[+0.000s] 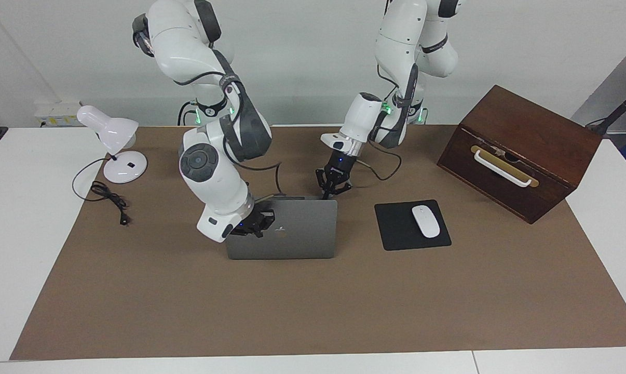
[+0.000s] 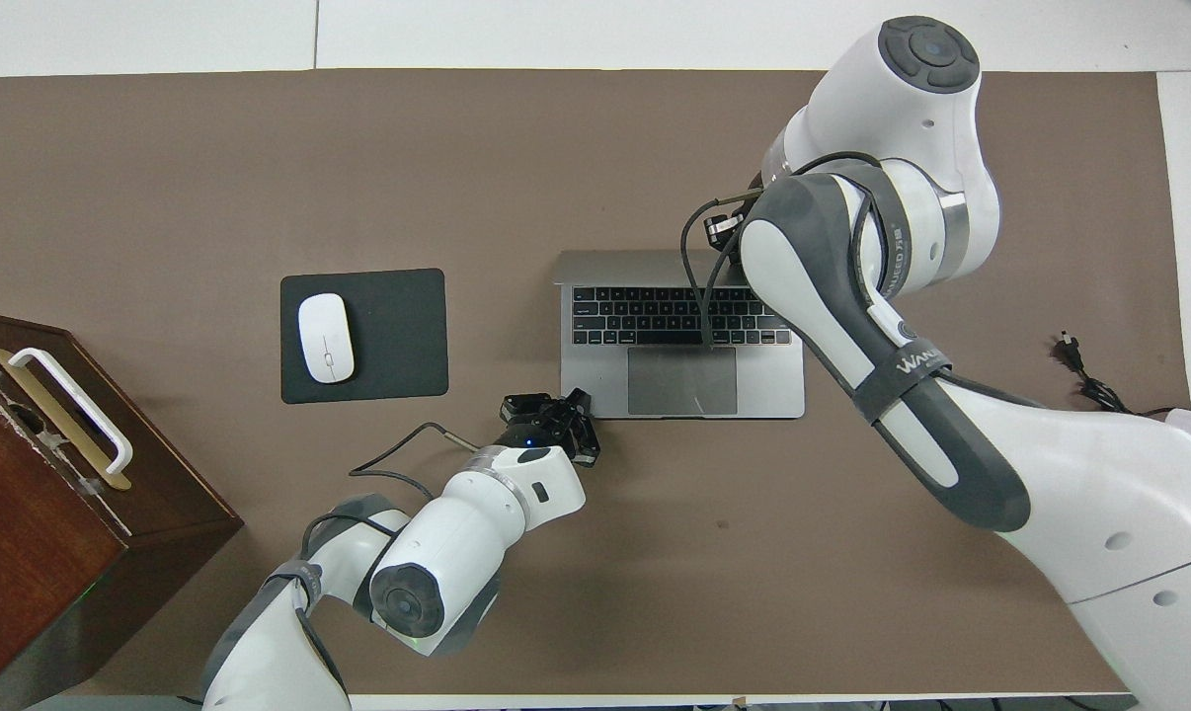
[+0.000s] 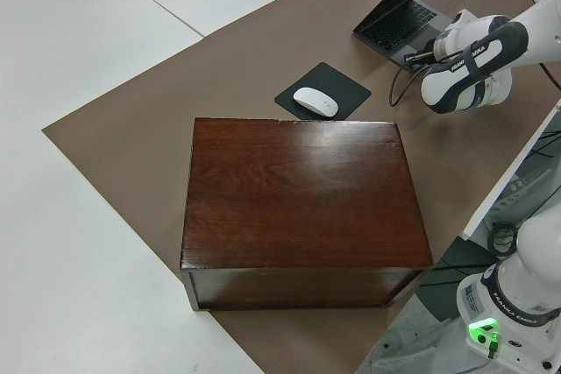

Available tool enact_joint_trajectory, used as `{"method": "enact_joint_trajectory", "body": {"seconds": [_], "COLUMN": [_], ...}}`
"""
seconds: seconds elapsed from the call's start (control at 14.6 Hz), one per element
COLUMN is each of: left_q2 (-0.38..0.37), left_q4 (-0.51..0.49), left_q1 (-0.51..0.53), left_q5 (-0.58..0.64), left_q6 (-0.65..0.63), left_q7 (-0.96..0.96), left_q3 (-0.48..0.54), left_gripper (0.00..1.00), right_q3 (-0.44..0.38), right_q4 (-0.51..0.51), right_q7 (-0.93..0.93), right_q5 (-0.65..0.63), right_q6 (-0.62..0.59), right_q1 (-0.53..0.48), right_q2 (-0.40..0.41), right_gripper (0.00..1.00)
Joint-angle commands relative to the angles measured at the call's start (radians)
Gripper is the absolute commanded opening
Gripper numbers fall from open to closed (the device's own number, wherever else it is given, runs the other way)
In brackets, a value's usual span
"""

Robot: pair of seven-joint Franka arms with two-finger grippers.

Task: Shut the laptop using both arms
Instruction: 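Push the laptop lid down with the right gripper toward the keyboard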

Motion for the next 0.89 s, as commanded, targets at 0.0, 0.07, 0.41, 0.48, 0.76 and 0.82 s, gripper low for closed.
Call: {"method": "enact_joint_trajectory", "body": {"seconds": [0.0,0.07,0.41,0.48,0.76,0.82], "left_q2": [0.038,0.038,0.038,0.038,0.038,0.038], "left_q4": [0.011,0.011,0.009,0.011,0.009,0.009], "left_q1": [-0.008,-0.008,-0.006,-0.006,-0.005,-0.005], "left_q5": [-0.007,-0.007,-0.007,-0.007,-0.007,-0.007], "left_q6": [0.020,0.020,0.020,0.020,0.020,0.020], "left_q7": [0.039,0.041,0.042,0.042,0.064,0.064], "left_q3": [0.015,0.015,0.015,0.015,0.015,0.015], "left_gripper": [0.00,0.00,0.00,0.00,0.00,0.00], "right_q3": [0.024,0.024,0.024,0.024,0.024,0.024], "right_q4": [-0.064,-0.073,-0.111,-0.119,-0.159,-0.171], "right_q7": [0.017,0.017,0.015,0.017,0.017,0.017], "right_q5": [0.026,0.025,0.025,0.023,0.023,0.023], "right_q6": [-0.012,-0.010,-0.010,-0.009,0.006,0.010], "right_q1": [-0.023,-0.023,-0.023,-0.023,-0.023,-0.023], "right_q2": [-0.023,-0.023,-0.034,-0.035,-0.052,-0.055], "right_gripper": [0.00,0.00,0.00,0.00,0.00,0.00]}}
